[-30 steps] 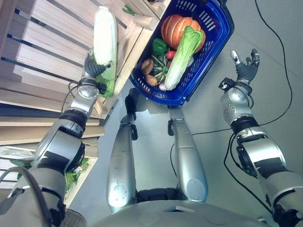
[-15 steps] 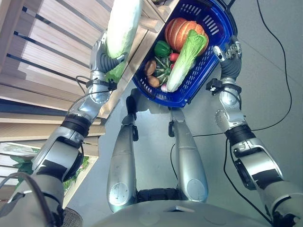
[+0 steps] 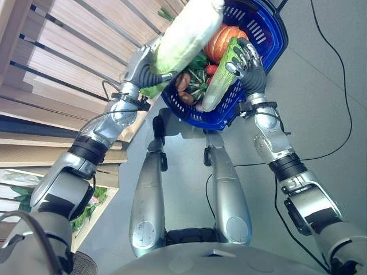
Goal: Pick up fruits and vegetables into the basket
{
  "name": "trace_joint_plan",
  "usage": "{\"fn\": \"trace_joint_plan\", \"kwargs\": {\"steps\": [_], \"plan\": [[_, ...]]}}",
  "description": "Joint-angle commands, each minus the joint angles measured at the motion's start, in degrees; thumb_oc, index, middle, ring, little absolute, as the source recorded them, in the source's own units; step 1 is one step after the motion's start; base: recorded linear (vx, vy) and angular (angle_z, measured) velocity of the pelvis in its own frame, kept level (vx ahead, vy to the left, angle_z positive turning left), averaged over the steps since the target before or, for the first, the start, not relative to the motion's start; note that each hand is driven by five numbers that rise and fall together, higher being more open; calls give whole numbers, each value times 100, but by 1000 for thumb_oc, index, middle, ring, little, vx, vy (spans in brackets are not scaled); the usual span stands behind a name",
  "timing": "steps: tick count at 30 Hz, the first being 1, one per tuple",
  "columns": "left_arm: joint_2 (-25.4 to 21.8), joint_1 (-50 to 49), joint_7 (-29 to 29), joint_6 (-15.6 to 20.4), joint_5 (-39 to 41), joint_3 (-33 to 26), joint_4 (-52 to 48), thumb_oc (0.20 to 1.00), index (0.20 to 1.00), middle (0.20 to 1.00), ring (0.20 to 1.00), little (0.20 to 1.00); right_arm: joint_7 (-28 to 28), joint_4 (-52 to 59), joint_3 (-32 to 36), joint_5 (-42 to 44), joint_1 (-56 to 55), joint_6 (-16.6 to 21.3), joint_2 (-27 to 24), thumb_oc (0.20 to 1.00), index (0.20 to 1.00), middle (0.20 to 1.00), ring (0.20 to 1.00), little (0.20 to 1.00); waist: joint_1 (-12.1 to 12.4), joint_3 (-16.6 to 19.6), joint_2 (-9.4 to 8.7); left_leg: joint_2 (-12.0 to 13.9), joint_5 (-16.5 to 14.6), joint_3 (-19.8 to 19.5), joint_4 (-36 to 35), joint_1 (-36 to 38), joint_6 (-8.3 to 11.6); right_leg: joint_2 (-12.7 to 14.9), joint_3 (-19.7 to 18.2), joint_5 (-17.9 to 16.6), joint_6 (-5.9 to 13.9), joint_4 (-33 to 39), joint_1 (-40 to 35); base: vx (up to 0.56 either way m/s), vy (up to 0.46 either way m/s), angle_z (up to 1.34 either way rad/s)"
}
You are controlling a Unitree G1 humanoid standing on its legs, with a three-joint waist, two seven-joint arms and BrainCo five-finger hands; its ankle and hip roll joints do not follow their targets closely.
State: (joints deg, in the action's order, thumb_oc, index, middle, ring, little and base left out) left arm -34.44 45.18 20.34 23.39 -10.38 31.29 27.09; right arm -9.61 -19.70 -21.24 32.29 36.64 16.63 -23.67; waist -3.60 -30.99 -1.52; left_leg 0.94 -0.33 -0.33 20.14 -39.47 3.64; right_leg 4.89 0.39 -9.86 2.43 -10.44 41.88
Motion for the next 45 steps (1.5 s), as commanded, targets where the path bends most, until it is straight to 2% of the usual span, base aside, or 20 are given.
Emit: {"fn": "trace_joint_plan", "kwargs": {"steps": [1, 10, 15, 25, 32, 33, 34, 35, 36, 45], "plan": [[17, 65, -131, 554, -36, -66, -741, 200, 200, 200, 200, 200, 263, 734, -51, -140, -9, -34, -129, 1000, 1000, 1000, 1000, 1000, 66, 119, 105, -127, 290, 125, -750, 325, -2, -240, 358, 896, 217, -697, -425, 0, 0, 0], [52, 164, -519, 635, 32, 95, -968, 200, 200, 200, 200, 200, 392, 948, -157, -22, 106, -131, -71, 1000, 1000, 1000, 1000, 1000, 68, 119, 77, -126, 312, 128, -713, 269, -6, -239, 345, 835, 236, -688, -382, 0, 0, 0], [55, 188, -695, 495, 50, 167, -1111, 200, 200, 200, 200, 200, 545, 1137, -196, 114, 129, -248, -88, 1000, 1000, 1000, 1000, 1000, 69, 119, 69, -123, 299, 139, -702, 255, -5, -224, 341, 827, 248, -671, -380, 0, 0, 0], [-8, 202, -1016, 294, 32, 315, -1077, 200, 200, 200, 200, 200, 937, 1441, -209, 694, 109, -221, -86, 1000, 1000, 1000, 1000, 1000, 52, 119, 49, -101, 289, 152, -688, 216, -13, -241, 323, 816, 262, -709, -311, 0, 0, 0], [-71, 249, -1436, 183, 140, 413, -1089, 200, 200, 200, 200, 200, 1282, 1584, -146, 1150, 77, -143, -6, 1000, 1000, 1000, 1000, 1000, 52, 119, 35, -99, 294, 150, -677, 207, -9, -234, 331, 799, 273, -699, -311, 0, 0, 0], [-58, 237, -1569, 181, 158, 443, -1083, 200, 200, 200, 200, 200, 1309, 1634, -147, 1146, 68, -120, 22, 937, 937, 937, 937, 937, 54, 119, 30, -95, 263, 155, -671, 229, -9, -229, 328, 821, 278, -702, -331, 0, 0, 0], [-61, 253, -1590, 176, 157, 442, -1082, 200, 200, 200, 200, 200, 1309, 1639, -142, 1144, 83, -114, 22, 774, 774, 774, 774, 774, 52, 119, 31, -96, 296, 152, -685, 204, -11, -228, 330, 789, 277, -684, -308, 0, 0, 0], [-72, 268, -1654, 145, 192, 468, -1099, 200, 200, 200, 200, 200, 1281, 1668, -143, 1140, 87, -79, 17, 504, 504, 504, 504, 504, 46, 119, 34, -95, 297, 151, -690, 200, -11, -226, 330, 782, 278, -677, -301, 0, 0, 0], [-75, 274, -1722, 113, 217, 472, -1115, 200, 200, 200, 200, 200, 1295, 1661, -128, 1143, 91, -45, 30, 200, 200, 200, 200, 200, 43, 119, 36, -93, 295, 159, -693, 199, -10, -223, 330, 777, 282, -666, -301, 0, 0, 0], [-106, 262, -1765, -60, 227, 549, -1147, 200, 200, 200, 200, 200, 1259, 1708, -135, 1197, 79, -8, 1, 200, 200, 200, 200, 200, 36, 119, 46, -99, 291, 161, -702, 206, -20, -219, 322, 763, 289, -648, -305, 0, 0, 0]]}}
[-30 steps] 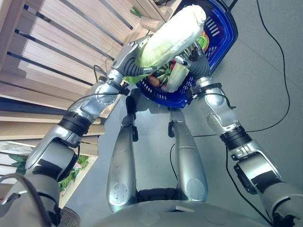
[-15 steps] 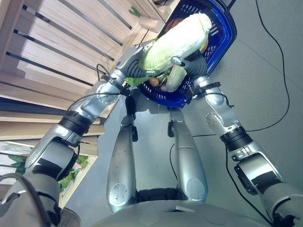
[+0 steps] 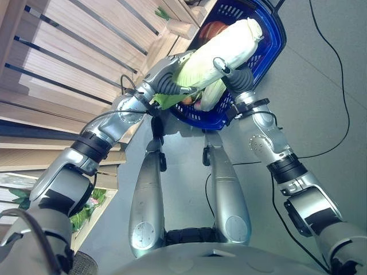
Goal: Pick up fruits and vegetables into the basket
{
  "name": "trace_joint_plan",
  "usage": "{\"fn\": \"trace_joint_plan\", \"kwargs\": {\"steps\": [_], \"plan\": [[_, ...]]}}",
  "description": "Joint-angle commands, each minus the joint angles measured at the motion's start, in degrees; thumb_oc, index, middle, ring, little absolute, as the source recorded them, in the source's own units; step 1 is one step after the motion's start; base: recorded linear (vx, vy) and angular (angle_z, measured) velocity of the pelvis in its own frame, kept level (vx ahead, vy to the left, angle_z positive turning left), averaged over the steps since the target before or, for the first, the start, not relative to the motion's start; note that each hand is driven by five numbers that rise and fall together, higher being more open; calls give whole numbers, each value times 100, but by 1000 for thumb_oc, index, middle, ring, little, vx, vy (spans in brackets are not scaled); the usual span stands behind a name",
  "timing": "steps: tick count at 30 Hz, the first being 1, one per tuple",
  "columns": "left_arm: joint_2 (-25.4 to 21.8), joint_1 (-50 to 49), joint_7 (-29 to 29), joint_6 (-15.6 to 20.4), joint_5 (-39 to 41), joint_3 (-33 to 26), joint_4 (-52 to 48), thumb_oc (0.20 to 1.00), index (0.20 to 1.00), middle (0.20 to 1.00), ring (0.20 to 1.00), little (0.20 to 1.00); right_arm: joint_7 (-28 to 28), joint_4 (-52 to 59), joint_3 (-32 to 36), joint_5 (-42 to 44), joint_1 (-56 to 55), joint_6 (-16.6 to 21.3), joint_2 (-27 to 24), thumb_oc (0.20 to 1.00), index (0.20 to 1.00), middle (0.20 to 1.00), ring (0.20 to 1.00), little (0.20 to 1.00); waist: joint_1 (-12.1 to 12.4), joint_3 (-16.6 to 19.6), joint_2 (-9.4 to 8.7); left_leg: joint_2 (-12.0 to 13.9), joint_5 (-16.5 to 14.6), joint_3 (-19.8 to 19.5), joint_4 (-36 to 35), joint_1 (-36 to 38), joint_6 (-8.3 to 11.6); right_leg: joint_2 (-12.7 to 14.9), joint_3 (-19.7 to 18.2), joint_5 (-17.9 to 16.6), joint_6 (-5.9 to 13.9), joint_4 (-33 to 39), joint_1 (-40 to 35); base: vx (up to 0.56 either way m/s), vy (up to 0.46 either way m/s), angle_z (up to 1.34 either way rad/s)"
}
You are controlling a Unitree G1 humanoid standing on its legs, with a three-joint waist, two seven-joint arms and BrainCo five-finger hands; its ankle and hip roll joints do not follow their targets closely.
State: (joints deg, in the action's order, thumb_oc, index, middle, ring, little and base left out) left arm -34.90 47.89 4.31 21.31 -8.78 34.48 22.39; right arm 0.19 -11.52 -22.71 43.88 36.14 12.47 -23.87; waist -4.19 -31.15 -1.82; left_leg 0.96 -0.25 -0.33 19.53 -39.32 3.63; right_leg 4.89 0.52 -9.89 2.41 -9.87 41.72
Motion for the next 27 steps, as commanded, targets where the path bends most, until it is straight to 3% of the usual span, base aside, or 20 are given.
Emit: {"fn": "trace_joint_plan", "kwargs": {"steps": [1, 7, 8, 9, 20, 27], "plan": [[-72, -14, -135, 139, 78, 224, -681, 200, 200, 200, 200, 200, 302, 883, 18, 45, 120, 420, 15, 200, 200, 200, 200, 200, 94, 135, 78, -102, 288, 162, -641, 186, -20, -220, 310, 764, 290, -704, -286, 0, 0, 0], [-65, -27, 25, 76, 39, 194, -646, 200, 200, 200, 200, 200, 325, 864, 22, 58, 124, 466, 9, 200, 200, 200, 200, 200, 106, 135, 70, -113, 302, 140, -645, 173, -17, -205, 321, 748, 299, -679, -292, 0, 0, 0], [-61, -40, 102, 29, 57, 186, -647, 504, 504, 504, 504, 504, 295, 873, 10, 47, 124, 469, 9, 200, 200, 200, 200, 200, 111, 135, 69, -114, 305, 136, -643, 167, -14, -202, 325, 747, 297, -677, -291, 0, 0, 0], [-40, -61, 196, -43, 74, 158, -643, 1000, 1000, 1000, 1000, 1000, 283, 868, 11, 30, 115, 465, 23, 200, 200, 200, 200, 200, 117, 135, 70, -119, 306, 131, -654, 177, -21, -202, 330, 744, 297, -671, -295, 0, 0, 0], [272, -505, 1994, -490, -212, -436, -448, 1000, 1000, 1000, 1000, 1000, 228, 844, 64, -49, 27, 555, 138, 200, 200, 200, 200, 200, 202, 135, 21, -163, 296, 50, -650, 184, -30, -204, 359, 767, 295, -666, -318, 0, 0, 0], [475, -709, 2468, -694, -266, -837, -486, 1000, 1000, 1000, 1000, 1000, 188, 932, 183, -164, -29, 473, 262, 200, 200, 200, 200, 200, 252, 135, 10, -189, 300, 0, -658, 180, -24, -197, 409, 785, 282, -680, -324, 1, -4, 0]]}}
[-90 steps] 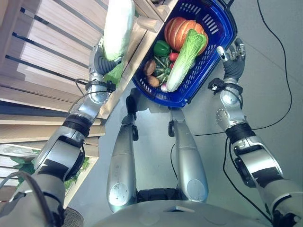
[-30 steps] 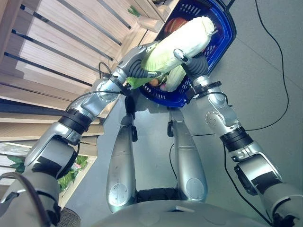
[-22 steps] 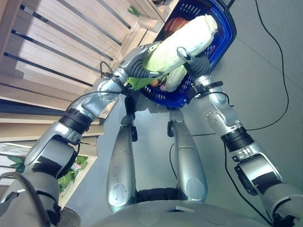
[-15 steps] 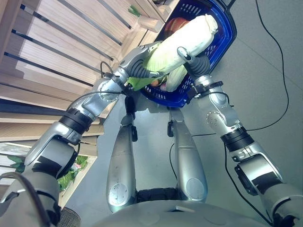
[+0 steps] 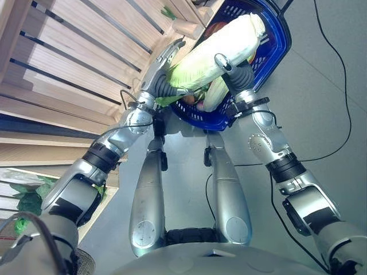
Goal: Pick up fruits and vegetables into the basket
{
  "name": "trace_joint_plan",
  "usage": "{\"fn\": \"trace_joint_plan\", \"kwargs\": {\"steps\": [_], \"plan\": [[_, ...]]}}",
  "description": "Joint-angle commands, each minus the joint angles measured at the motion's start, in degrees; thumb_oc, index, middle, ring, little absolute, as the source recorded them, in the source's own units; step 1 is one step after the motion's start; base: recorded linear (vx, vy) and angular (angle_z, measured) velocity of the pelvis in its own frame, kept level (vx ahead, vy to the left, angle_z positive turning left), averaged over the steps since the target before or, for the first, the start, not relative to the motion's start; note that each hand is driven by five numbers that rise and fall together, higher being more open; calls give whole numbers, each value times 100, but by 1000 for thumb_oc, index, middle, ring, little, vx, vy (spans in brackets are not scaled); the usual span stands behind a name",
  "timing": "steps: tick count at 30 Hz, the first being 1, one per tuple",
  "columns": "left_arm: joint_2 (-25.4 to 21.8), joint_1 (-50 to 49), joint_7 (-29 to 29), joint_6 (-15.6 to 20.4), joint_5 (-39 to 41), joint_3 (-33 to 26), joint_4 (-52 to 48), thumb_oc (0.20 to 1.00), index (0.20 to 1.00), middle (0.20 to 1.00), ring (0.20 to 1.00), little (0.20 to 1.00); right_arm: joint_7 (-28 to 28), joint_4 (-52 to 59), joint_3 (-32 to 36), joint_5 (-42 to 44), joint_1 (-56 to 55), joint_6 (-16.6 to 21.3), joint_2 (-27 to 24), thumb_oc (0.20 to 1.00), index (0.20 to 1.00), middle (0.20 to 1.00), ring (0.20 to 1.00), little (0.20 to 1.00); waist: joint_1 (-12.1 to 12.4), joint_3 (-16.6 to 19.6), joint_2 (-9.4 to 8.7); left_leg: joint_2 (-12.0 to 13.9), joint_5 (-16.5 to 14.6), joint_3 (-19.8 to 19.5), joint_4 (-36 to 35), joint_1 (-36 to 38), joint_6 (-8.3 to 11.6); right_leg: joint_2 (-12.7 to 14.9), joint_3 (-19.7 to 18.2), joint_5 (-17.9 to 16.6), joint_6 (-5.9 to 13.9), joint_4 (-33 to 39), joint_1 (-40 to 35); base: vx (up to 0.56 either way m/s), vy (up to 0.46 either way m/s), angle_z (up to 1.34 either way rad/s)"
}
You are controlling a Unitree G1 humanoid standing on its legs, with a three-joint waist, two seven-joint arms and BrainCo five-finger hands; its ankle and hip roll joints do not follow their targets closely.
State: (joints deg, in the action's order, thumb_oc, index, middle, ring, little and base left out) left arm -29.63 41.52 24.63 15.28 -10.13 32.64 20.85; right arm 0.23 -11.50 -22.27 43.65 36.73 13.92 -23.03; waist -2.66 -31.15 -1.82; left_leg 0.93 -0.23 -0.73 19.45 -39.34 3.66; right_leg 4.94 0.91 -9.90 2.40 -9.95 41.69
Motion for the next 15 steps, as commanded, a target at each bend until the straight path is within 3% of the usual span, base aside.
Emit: {"fn": "trace_joint_plan", "kwargs": {"steps": [1, 15], "plan": [[-36, -95, 505, -96, -80, -696, -314, 1000, 1000, 1000, 1000, 1000, 186, 929, 144, -146, -101, 337, 181, 200, 200, 200, 200, 200, 99, 135, 7, -186, 300, 40, -656, 192, -25, -201, 374, 788, 280, -664, -333, 0, 0, 0], [114, -189, 1258, -29, 868, -1496, 205, 1000, 1000, 1000, 1000, 1000, -331, 627, 534, -653, -164, 423, 66, 200, 200, 200, 200, 200, 53, 135, 15, -188, 264, 54, -600, 242, -8, -227, 350, 873, 245, -748, -372, 0, 0, 0]]}}
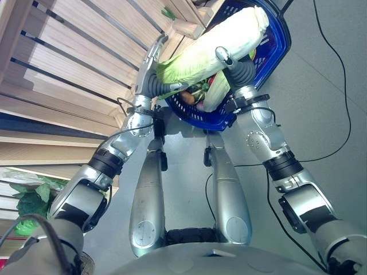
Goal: Pick up fruits and vegetables into the basket
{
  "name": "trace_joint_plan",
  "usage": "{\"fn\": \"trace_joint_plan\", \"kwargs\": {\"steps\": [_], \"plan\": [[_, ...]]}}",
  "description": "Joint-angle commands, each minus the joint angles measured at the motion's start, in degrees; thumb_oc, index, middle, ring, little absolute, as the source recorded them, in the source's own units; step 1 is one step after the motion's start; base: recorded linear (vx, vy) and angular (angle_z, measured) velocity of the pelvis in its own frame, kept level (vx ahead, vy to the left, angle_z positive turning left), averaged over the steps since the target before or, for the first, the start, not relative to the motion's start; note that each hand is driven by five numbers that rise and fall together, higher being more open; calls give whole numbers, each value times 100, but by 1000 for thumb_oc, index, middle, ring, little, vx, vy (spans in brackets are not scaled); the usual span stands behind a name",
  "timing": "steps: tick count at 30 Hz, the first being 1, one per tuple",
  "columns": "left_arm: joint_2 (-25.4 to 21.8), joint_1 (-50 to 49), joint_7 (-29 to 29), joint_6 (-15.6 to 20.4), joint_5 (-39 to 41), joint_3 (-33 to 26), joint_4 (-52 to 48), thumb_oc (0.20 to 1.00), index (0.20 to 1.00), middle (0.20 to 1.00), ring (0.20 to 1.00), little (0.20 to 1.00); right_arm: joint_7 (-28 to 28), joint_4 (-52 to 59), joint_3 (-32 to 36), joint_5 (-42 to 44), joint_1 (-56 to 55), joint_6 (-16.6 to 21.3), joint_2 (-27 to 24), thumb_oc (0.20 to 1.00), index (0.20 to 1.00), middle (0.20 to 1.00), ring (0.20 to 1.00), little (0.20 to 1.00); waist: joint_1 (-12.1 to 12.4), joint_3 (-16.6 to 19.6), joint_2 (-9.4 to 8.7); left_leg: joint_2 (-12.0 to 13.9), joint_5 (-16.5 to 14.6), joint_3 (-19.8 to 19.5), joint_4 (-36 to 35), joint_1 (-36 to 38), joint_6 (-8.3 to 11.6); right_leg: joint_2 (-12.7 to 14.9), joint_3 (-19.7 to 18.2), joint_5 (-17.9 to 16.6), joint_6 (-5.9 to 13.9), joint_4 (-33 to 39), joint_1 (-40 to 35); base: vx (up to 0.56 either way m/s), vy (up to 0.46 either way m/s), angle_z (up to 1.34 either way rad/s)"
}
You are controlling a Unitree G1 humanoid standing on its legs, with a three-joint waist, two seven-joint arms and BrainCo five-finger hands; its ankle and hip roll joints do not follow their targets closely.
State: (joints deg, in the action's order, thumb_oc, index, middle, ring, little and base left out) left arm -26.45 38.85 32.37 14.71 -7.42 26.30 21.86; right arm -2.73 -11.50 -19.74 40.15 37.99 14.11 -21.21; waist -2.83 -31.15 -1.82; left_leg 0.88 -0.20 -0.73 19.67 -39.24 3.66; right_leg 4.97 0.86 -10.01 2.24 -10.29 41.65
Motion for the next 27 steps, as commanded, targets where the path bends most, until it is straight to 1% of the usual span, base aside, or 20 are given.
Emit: {"fn": "trace_joint_plan", "kwargs": {"steps": [1, 5, 8, 11, 12, 13, 17, 20, 22, 27], "plan": [[-194, 78, 519, 60, 721, -949, 151, 1000, 1000, 1000, 1000, 1000, -105, 593, 336, -389, -283, 406, -138, 200, 200, 200, 200, 200, 60, 135, 27, -183, 296, 50, -634, 205, -10, -229, 348, 852, 261, -705, -337, 0, 0, 0], [-158, 45, 609, 156, 836, -1065, 278, 1000, 1000, 1000, 1000, 1000, -289, 537, 415, -566, -300, 394, -175, 200, 200, 200, 200, 200, 45, 135, 37, -190, 254, 54, -618, 237, -8, -238, 340, 898, 258, -733, -357, 0, 0, 0], [-101, 77, 665, 224, 868, -1144, 392, 1000, 1000, 1000, 1000, 1000, -692, 464, 494, -866, -265, 350, -203, 200, 200, 200, 200, 200, 31, 135, 54, -201, 290, 53, -608, 188, -9, -233, 341, 871, 241, -723, -324, 0, 0, 0], [-71, 56, 697, 218, 856, -1162, 425, 1000, 1000, 1000, 1000, 1000, -872, 428, 539, -1007, -285, 311, -222, 200, 200, 200, 200, 200, 26, 135, 64, -201, 248, 56, -582, 206, -10, -232, 337, 916, 236, -752, -342, -4, 10, 0], [-55, 79, 727, 207, 856, -1165, 465, 1000, 1000, 1000, 1000, 1000, -1010, 390, 564, -1091, -257, 264, -234, 200, 200, 200, 200, 200, 18, 135, 75, -199, 289, 62, -597, 180, -11, -231, 337, 879, 233, -740, -315, 0, 0, 0], [-48, 65, 734, 207, 858, -1162, 474, 1000, 1000, 1000, 1000, 1000, -1043, 386, 564, -1118, -273, 254, -235, 200, 200, 200, 200, 200, 20, 135, 74, -197, 248, 65, -582, 210, -10, -233, 334, 920, 233, -760, -341, 0, 0, 0], [-19, 105, 772, 158, 925, -1160, 655, 1000, 1000, 1000, 1000, 1000, -1424, 141, 640, -1354, -178, 72, -319, 200, 200, 200, 200, 200, 19, 135, 86, -209, 286, 61, -592, 181, -8, -230, 343, 885, 231, -743, -320, 0, 0, 0], [35, 132, 765, 116, 951, -1149, 786, 1000, 1000, 1000, 1000, 1000, -1513, -9, 636, -1254, -117, -21, -344, 200, 200, 200, 200, 200, 23, 135, 93, -208, 247, 68, -568, 194, -6, -228, 342, 923, 228, -769, -329, 0, 0, 0], [39, 244, 715, 46, 993, -1095, 1087, 1000, 1000, 1000, 1000, 1000, -1612, -385, 624, -1104, 42, -121, -402, 200, 200, 200, 200, 200, 33, 135, 119, -213, 285, 65, -572, 164, -8, -225, 356, 886, 228, -777, -285, 0, 0, 0], [43, 463, 651, -115, 1096, -935, 1669, 1000, 1000, 1000, 1000, 1000, -1641, -1255, 542, -824, 433, -287, -491, 200, 200, 200, 200, 200, 69, 135, 170, -219, 277, 69, -525, 139, 3, -197, 382, 883, 229, -804, -255, 0, 0, 0]]}}
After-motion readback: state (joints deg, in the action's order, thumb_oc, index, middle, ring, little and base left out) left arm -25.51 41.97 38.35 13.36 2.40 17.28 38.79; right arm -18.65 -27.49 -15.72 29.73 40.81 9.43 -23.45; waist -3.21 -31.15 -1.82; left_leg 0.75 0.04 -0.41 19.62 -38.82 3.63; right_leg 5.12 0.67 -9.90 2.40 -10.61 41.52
